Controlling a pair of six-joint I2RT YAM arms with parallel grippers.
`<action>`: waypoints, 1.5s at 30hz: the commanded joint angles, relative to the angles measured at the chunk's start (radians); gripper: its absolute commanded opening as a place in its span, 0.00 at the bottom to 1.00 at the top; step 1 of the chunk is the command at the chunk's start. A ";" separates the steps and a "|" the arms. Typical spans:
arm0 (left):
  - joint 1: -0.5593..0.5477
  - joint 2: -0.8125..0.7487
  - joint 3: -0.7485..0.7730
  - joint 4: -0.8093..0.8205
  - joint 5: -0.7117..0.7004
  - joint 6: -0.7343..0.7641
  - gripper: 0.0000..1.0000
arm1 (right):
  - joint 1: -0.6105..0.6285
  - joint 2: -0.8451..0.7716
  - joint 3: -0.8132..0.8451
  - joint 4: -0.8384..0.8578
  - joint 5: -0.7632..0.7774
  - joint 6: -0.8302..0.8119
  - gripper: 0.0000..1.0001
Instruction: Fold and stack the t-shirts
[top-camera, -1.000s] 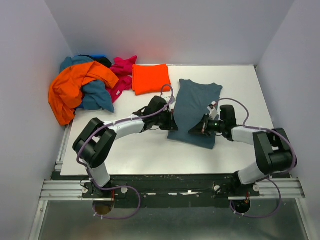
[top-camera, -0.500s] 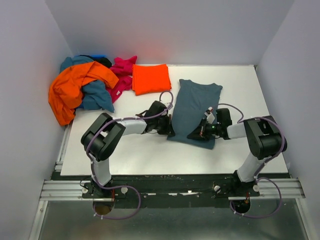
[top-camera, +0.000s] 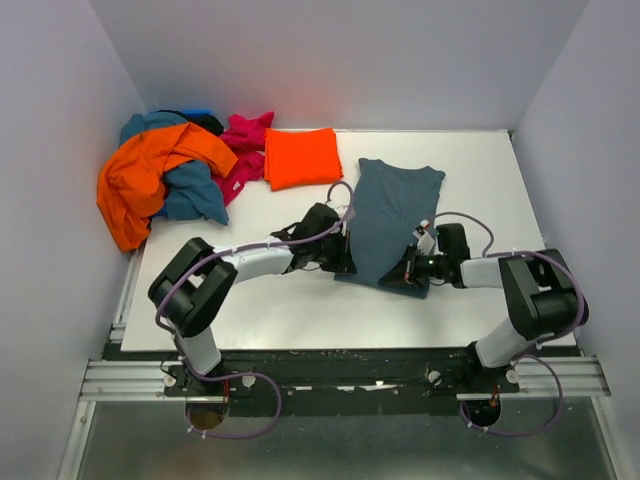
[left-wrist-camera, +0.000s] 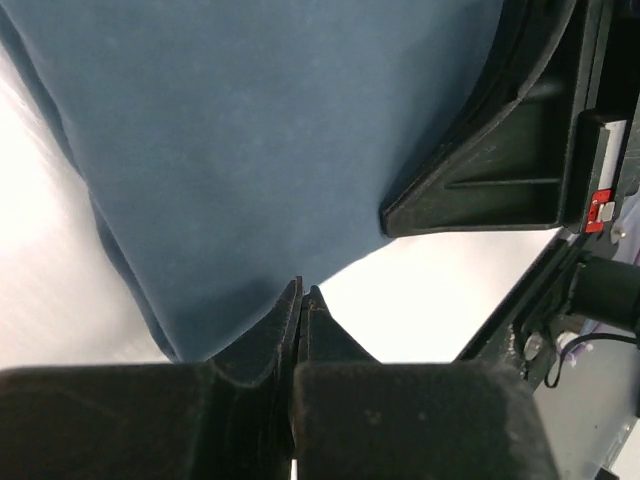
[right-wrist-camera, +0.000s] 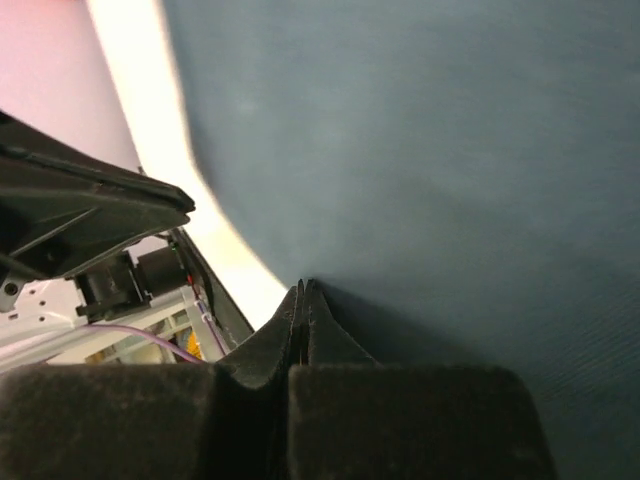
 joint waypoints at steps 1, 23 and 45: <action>0.001 0.094 -0.023 -0.003 0.027 -0.023 0.03 | -0.001 0.138 0.011 0.019 0.020 -0.018 0.01; 0.011 -0.170 -0.089 -0.187 -0.281 0.024 0.45 | -0.001 -0.563 0.101 -0.844 0.801 0.008 0.57; 0.011 -0.081 -0.094 -0.109 -0.202 0.026 0.43 | -0.001 -0.400 0.016 -0.708 0.755 0.047 0.31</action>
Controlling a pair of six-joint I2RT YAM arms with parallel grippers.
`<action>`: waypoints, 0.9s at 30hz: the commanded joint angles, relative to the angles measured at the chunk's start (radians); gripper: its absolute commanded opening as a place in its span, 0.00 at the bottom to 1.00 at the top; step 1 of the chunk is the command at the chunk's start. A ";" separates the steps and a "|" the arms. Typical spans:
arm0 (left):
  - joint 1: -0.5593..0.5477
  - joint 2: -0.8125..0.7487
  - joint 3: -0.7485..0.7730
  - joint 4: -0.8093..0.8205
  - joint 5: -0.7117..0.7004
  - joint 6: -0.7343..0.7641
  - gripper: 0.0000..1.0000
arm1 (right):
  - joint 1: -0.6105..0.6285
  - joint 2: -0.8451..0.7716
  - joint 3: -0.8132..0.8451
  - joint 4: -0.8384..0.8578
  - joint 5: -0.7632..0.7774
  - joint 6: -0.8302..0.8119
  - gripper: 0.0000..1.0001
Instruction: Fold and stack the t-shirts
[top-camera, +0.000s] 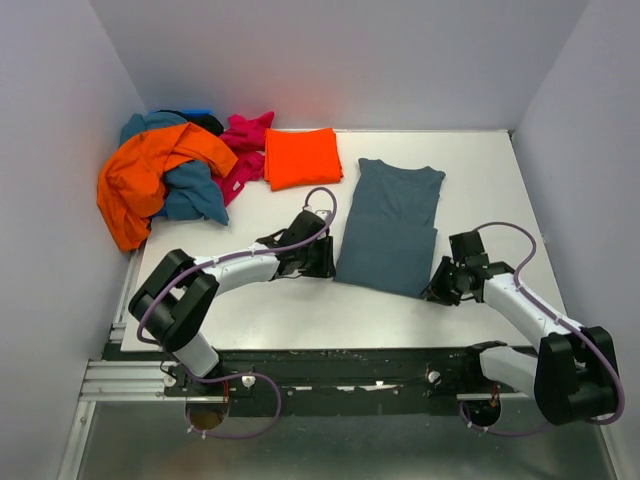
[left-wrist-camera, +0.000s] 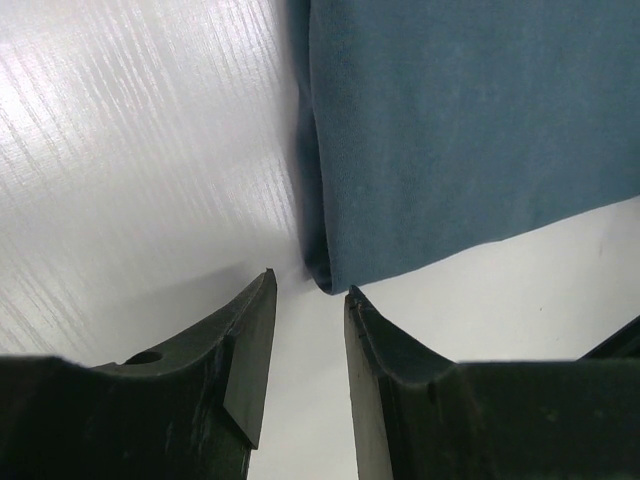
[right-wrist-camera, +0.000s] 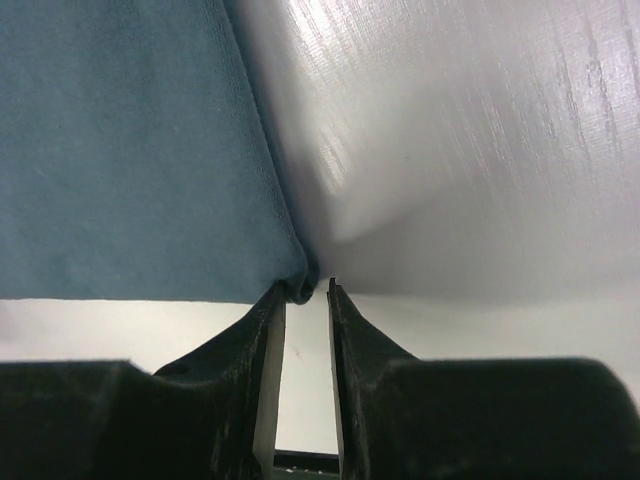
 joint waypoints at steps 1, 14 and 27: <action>-0.001 0.010 0.007 0.024 0.030 0.011 0.43 | 0.000 0.023 -0.005 0.024 0.033 0.002 0.28; -0.001 0.034 -0.001 0.060 0.076 -0.002 0.47 | 0.000 0.076 -0.017 0.066 0.010 -0.013 0.09; -0.002 0.159 0.042 0.083 0.064 -0.015 0.29 | 0.000 0.046 -0.017 0.070 -0.017 -0.033 0.01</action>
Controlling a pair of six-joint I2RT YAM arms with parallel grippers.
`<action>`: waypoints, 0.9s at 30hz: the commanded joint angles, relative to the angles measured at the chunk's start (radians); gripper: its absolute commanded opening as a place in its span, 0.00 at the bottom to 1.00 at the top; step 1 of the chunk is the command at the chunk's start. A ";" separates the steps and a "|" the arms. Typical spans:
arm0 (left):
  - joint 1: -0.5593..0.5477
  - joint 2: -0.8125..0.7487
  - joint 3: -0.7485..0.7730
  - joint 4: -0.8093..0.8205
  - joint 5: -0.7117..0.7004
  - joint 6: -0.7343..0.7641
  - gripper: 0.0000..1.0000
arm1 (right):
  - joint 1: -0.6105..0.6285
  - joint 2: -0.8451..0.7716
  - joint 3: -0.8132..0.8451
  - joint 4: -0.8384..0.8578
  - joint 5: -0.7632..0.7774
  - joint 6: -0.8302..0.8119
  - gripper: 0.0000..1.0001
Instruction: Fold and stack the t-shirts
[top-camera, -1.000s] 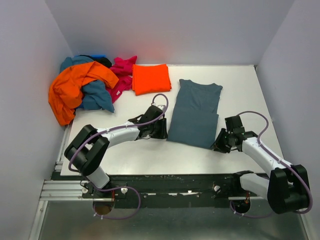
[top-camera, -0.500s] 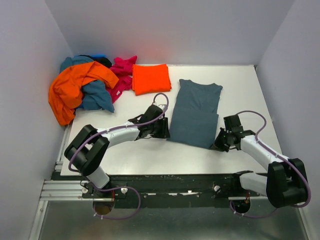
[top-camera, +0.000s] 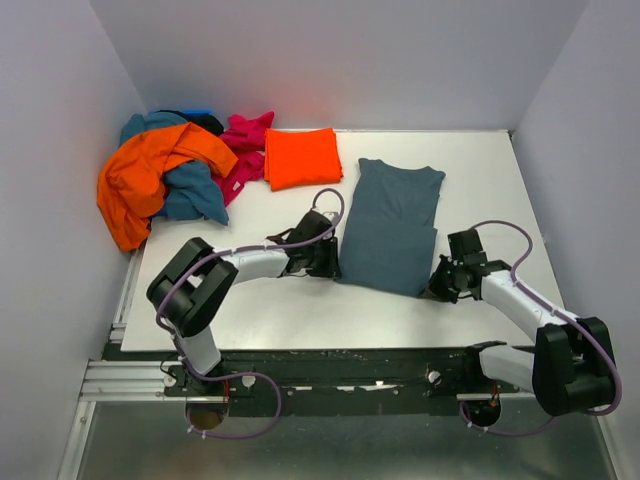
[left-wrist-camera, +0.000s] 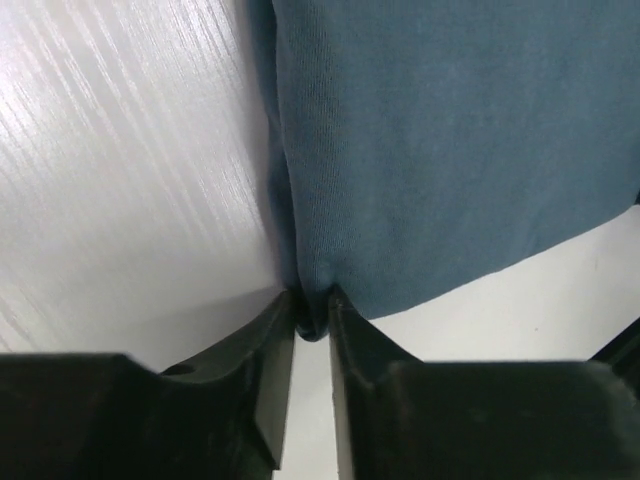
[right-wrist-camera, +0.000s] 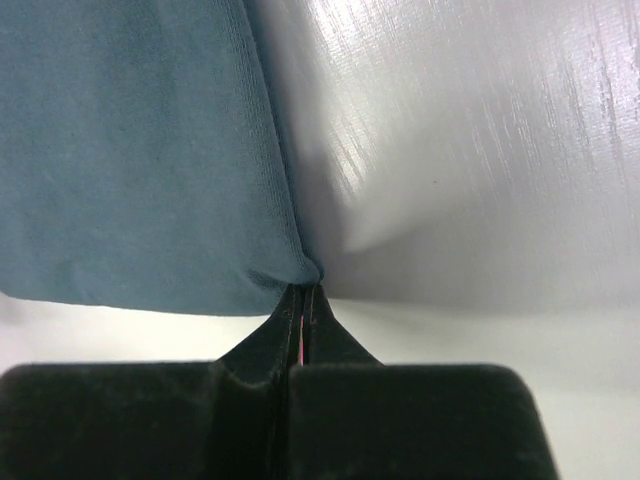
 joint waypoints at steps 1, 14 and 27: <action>-0.004 0.051 0.017 0.006 0.017 -0.009 0.24 | 0.000 -0.015 -0.014 0.007 0.000 -0.017 0.01; -0.016 -0.133 0.020 -0.158 -0.034 0.017 0.00 | 0.000 -0.218 0.052 -0.157 -0.030 -0.044 0.01; -0.091 -0.333 -0.064 -0.233 -0.037 -0.092 0.00 | 0.000 -0.414 0.047 -0.288 -0.153 -0.028 0.01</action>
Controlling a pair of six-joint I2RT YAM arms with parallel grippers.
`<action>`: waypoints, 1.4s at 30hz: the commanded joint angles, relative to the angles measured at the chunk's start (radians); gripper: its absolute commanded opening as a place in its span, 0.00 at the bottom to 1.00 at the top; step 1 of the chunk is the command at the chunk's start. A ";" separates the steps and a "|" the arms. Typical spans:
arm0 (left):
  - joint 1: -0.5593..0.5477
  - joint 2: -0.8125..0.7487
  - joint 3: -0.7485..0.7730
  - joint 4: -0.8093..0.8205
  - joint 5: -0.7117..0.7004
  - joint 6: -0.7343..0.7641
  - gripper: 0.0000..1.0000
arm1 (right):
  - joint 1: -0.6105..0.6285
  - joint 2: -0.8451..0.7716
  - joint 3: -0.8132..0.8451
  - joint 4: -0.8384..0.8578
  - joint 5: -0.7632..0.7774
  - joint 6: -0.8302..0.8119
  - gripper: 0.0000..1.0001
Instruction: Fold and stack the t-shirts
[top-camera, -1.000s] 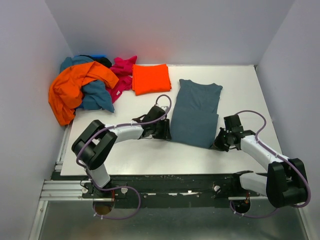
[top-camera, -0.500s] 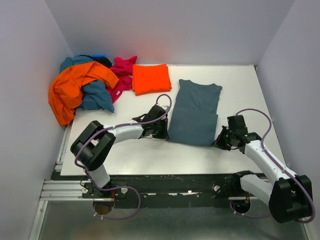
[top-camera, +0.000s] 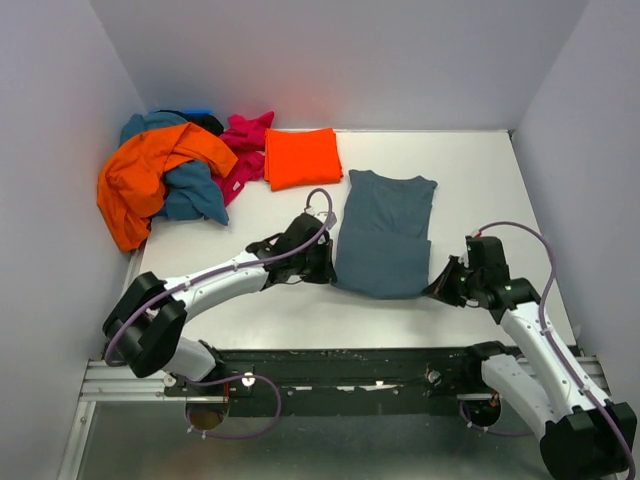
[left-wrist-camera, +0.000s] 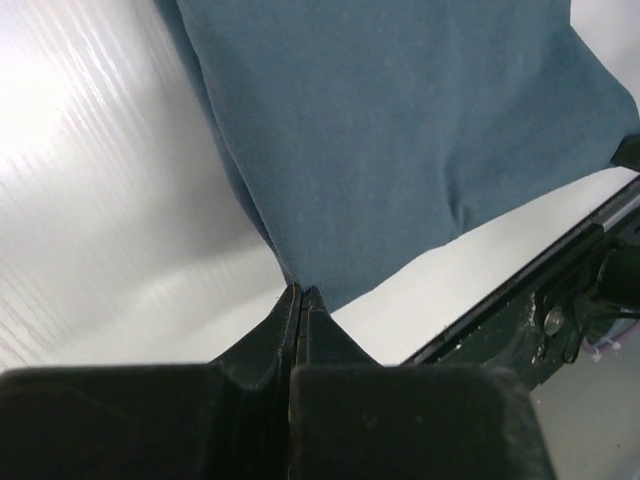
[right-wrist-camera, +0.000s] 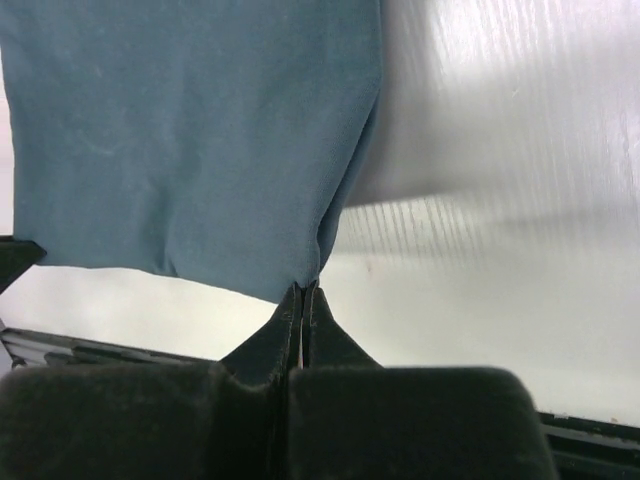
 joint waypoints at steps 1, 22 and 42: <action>-0.037 -0.078 -0.049 -0.058 -0.015 -0.066 0.00 | 0.000 -0.060 0.018 -0.090 -0.055 0.001 0.01; 0.239 0.280 0.521 -0.110 0.066 -0.007 0.00 | -0.094 0.504 0.585 0.042 0.060 -0.051 0.01; 0.360 1.010 1.350 -0.069 0.166 -0.106 0.19 | -0.229 1.290 1.246 0.135 -0.084 -0.084 0.18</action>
